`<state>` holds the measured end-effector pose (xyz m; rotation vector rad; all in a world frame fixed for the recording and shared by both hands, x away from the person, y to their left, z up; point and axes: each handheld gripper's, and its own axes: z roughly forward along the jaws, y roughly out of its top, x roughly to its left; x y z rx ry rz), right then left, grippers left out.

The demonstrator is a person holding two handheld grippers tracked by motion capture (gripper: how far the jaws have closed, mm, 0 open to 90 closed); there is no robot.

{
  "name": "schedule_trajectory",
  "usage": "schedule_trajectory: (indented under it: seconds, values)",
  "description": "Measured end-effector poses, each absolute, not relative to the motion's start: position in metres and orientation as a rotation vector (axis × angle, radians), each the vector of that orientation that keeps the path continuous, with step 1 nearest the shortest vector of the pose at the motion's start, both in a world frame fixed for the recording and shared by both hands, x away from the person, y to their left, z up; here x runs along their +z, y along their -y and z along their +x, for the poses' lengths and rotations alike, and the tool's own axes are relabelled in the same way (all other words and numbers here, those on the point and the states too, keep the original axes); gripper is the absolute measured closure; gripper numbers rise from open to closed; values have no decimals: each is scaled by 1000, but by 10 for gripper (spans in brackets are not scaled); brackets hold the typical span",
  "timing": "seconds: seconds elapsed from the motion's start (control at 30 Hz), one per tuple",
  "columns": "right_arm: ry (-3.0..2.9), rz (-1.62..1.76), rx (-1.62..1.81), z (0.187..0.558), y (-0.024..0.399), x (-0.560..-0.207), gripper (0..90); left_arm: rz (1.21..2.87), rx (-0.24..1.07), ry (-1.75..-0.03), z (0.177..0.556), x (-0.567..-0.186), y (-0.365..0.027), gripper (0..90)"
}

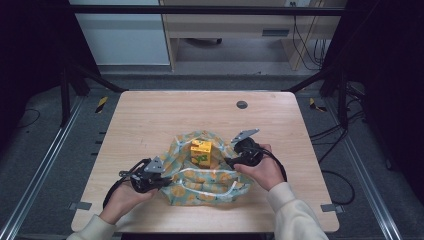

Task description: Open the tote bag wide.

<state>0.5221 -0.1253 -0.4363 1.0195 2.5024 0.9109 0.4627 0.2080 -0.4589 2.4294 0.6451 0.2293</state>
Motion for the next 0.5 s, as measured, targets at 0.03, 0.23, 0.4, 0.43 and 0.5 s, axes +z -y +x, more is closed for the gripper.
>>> schedule_trajectory:
  seconds: [0.03,0.23,0.4,0.43,0.5]
  values:
    - [-2507,1022,900,525,124,-439,374,2429,229,-645,463,-459,-208,900]
    - [-2520,1058,860,540,122,-444,681,2425,237,-647,463,-457,-210,900]
    - [-2476,1072,898,545,121,-434,891,2417,248,-650,464,-455,-211,900]
    - [-2476,1072,898,545,121,-434,891,2411,253,-652,464,-454,-211,900]
    - [-2470,1073,917,548,121,-428,895,2400,274,-655,464,-451,-211,900]
